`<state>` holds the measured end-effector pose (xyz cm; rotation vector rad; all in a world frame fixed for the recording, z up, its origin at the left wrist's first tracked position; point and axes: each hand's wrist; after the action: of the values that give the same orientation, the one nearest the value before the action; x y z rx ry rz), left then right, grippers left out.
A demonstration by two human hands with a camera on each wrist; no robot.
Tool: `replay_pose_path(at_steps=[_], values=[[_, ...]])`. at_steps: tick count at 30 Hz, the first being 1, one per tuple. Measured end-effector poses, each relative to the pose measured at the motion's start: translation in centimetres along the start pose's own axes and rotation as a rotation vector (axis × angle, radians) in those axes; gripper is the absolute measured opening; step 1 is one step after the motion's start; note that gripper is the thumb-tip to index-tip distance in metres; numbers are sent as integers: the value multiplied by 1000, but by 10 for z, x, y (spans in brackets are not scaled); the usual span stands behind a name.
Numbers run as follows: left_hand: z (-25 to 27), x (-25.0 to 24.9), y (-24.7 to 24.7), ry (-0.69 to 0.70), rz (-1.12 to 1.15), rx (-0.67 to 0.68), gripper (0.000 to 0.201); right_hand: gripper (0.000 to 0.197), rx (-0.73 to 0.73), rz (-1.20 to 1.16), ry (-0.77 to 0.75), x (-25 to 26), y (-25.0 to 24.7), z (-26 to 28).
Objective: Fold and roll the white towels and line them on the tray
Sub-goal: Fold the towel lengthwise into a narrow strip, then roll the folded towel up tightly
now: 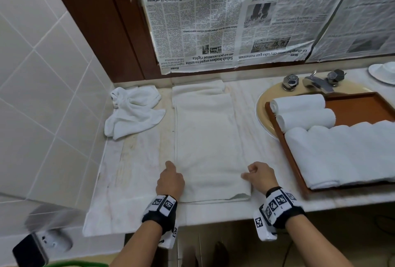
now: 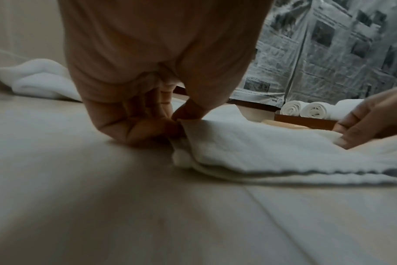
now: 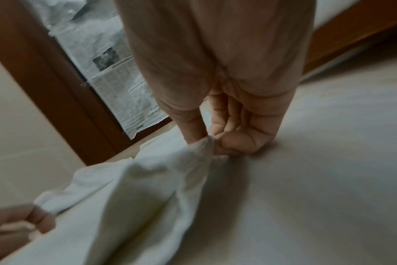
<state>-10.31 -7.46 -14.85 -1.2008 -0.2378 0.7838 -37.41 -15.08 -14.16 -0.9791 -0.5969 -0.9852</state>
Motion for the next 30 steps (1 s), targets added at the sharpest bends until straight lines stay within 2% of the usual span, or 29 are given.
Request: replay_pose_path(at_steps=[4,6,8,9,11,13,15,16,19,22,24,26,28,30], values=[[4,3,8,93,-118,-70,36,31,-38,113,-45,0,1,4],[5,4,10,163,-172,-147,49,29,-44,331,-212,3,4,9],[8,-3,13,275,-175,-195,55,24,-43,474,-476,7,19,16],[11,-9,18,360,-198,-179,55,26,-7,523,-562,7,32,20],[16,-22,29,513,-310,-96,54,46,128,605,-647,8,59,21],[16,-31,39,560,-418,-18,55,65,250,710,-606,8,77,15],[9,-30,42,543,-457,2,55,71,347,780,-529,9,78,5],[5,-27,40,517,-447,0,54,71,351,814,-534,6,76,0],[-8,-6,31,359,-364,-7,55,64,325,852,-503,-2,59,-13],[-13,15,23,244,-343,15,56,64,207,832,-311,-12,29,-22],[-13,18,19,221,-317,15,57,71,115,814,-259,-12,15,-20],[-14,4,15,254,-267,-37,58,73,115,781,-344,-6,18,-15],[-16,-21,15,373,-282,-68,57,67,194,742,-476,6,35,-9],[-18,-44,22,498,-359,-47,63,65,303,776,-537,10,59,-8]])
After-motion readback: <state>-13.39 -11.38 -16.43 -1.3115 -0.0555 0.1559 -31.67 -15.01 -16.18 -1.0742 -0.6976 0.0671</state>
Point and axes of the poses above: each hand's wrist, its own z-axis away from the middle knuckle, its own y-axis out of the palm, x = y × z, and after that the axes turned 14 degrees about -z, right-handed
